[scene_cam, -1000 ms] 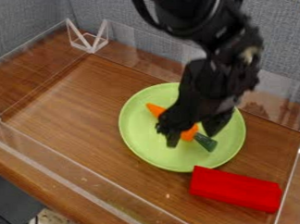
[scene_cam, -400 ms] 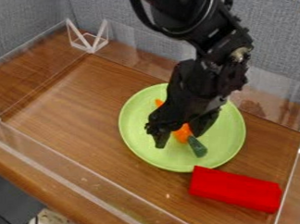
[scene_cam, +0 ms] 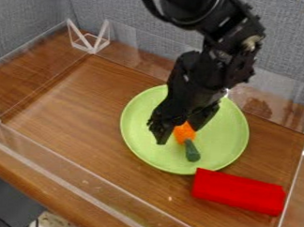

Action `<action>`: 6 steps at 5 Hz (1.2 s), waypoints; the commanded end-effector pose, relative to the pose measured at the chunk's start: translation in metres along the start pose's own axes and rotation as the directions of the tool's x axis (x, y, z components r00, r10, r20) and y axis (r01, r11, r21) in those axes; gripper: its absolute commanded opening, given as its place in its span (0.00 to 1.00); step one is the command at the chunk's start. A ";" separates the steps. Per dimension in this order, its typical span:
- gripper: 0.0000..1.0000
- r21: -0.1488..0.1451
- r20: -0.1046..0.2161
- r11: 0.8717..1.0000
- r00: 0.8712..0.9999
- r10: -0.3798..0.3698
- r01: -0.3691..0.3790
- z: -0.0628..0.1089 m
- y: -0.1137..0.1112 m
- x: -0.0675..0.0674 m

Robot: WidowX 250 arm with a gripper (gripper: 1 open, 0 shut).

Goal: Put the carrot on the green plate

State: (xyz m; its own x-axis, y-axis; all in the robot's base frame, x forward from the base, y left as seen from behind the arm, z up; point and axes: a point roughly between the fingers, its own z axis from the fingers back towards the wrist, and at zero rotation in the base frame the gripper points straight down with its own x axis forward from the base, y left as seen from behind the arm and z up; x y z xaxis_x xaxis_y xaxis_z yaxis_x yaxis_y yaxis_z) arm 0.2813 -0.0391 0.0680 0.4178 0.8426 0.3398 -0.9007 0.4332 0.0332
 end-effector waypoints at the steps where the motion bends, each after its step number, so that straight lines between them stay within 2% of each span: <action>1: 1.00 -0.050 0.014 0.999 1.000 0.003 -0.002 0.016 -0.014 0.011; 2: 1.00 -0.048 0.009 0.999 1.000 -0.019 0.020 0.016 -0.020 0.019; 3: 1.00 -0.055 -0.006 0.998 0.999 -0.043 0.043 0.019 -0.024 0.010; 4: 1.00 -0.105 -0.005 0.987 0.992 -0.125 0.123 0.040 -0.022 0.029; 5: 1.00 -0.167 -0.016 0.970 0.983 -0.181 0.176 0.065 -0.020 0.050; 6: 1.00 -0.166 -0.032 0.981 0.994 -0.108 0.101 0.067 -0.025 0.044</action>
State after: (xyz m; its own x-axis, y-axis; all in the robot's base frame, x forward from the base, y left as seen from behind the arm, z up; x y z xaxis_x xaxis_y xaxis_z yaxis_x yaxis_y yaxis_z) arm 0.3081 -0.0296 0.1280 0.5291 0.8009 0.2803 -0.8283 0.5592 -0.0345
